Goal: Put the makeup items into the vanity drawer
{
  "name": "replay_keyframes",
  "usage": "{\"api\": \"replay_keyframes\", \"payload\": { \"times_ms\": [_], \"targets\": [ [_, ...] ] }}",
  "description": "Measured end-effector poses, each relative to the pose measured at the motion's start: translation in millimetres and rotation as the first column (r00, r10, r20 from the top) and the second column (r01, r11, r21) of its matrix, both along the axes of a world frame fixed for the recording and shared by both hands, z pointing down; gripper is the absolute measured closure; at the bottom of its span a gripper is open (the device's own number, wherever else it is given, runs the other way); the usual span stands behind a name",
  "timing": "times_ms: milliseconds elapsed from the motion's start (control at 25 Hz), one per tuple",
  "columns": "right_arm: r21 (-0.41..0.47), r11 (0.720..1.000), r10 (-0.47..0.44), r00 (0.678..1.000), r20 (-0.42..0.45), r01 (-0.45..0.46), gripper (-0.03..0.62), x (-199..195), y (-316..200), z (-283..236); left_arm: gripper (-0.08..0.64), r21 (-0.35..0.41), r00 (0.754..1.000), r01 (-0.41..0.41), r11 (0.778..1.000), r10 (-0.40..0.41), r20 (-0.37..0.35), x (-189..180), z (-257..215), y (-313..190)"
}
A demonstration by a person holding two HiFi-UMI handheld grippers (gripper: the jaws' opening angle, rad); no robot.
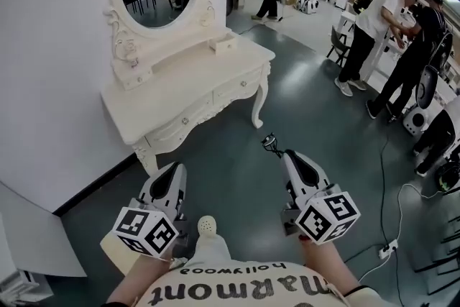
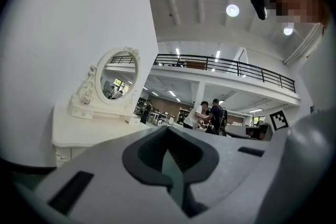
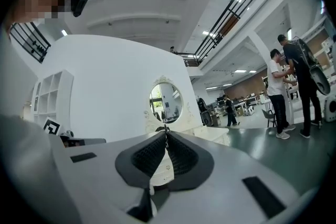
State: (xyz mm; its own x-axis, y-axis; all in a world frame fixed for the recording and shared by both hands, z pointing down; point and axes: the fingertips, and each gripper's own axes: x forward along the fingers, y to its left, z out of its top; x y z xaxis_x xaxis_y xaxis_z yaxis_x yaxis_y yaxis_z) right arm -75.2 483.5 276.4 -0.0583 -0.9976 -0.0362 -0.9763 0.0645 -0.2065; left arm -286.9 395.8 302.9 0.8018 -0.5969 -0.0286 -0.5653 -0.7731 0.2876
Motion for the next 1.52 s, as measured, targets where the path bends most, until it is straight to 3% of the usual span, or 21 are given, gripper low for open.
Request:
{"api": "replay_keyframes", "payload": {
  "times_ms": [800,1520],
  "targets": [
    [0.011,0.998,0.054,0.997,0.052,-0.055,0.555,61,-175,-5,0.552,0.008,0.997,-0.073,0.997,0.073,-0.013,67,-17,-186],
    [0.006,0.996,0.09,0.995,0.051,-0.09,0.555,80,-291,1,0.552,0.009,0.996,-0.09,0.996,0.09,-0.01,80,-15,-309]
  ]
}}
